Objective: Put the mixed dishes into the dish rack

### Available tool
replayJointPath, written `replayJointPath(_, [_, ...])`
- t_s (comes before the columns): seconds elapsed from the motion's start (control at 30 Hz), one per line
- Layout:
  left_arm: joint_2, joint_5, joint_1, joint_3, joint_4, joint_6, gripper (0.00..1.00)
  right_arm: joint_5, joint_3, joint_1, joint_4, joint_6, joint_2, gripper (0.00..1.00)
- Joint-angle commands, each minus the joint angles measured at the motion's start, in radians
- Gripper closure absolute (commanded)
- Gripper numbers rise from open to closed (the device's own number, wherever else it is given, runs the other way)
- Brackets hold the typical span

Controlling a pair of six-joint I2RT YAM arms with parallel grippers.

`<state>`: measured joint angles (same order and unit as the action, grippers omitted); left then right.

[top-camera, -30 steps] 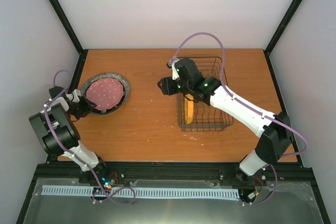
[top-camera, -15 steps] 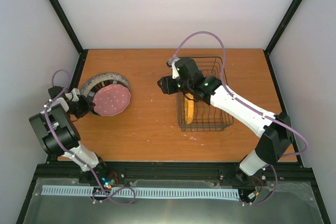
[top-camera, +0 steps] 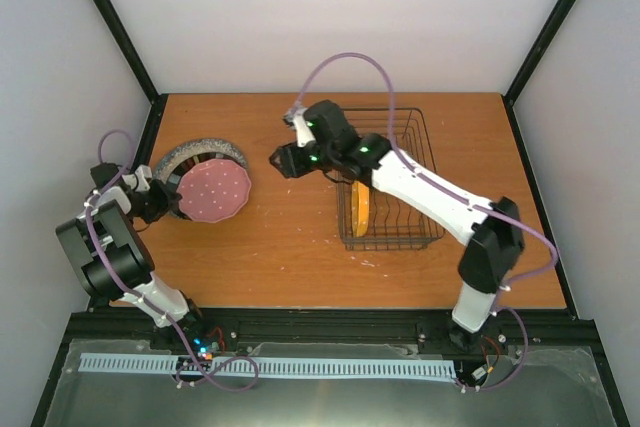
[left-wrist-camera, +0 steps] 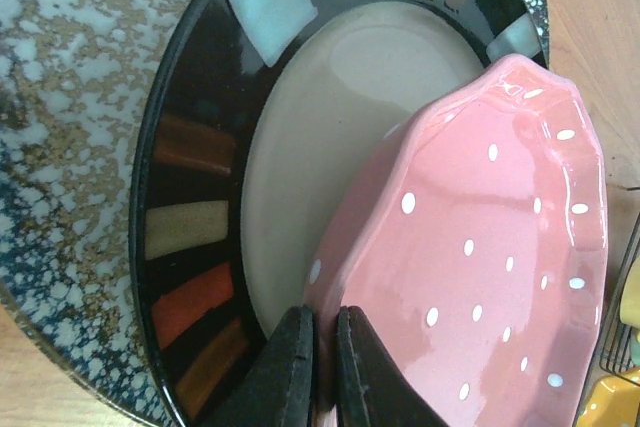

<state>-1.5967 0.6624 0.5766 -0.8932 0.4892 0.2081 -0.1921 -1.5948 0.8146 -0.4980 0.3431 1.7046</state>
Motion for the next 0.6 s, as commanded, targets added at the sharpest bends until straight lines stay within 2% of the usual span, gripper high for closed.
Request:
replayJointPath(0.0, [0.004,0.107,-0.002,-0.013,-0.063,-0.013,0.99,-0.055,-0.205,0.069,-0.144,-0.065,0.175,0.40])
replayJointPath(0.2, [-0.017,0.120,-0.002,0.009,-0.101,-0.013,0.99,-0.061,-0.570,0.082,-0.383,-0.040,0.519,0.37])
replayJointPath(0.3, [-0.022,0.124,-0.002,0.009,-0.110,-0.012,0.99,-0.030,-0.744,0.084,-0.479,-0.019,0.641,0.36])
replayJointPath(0.43, [-0.027,0.126,-0.002,0.002,-0.113,-0.012,0.99,0.044,-0.819,0.083,-0.541,0.004,0.722,0.32])
replayJointPath(0.57, [-0.024,0.129,-0.002,0.004,-0.119,-0.012,0.99,0.043,-0.829,0.083,-0.561,0.015,0.767,0.33])
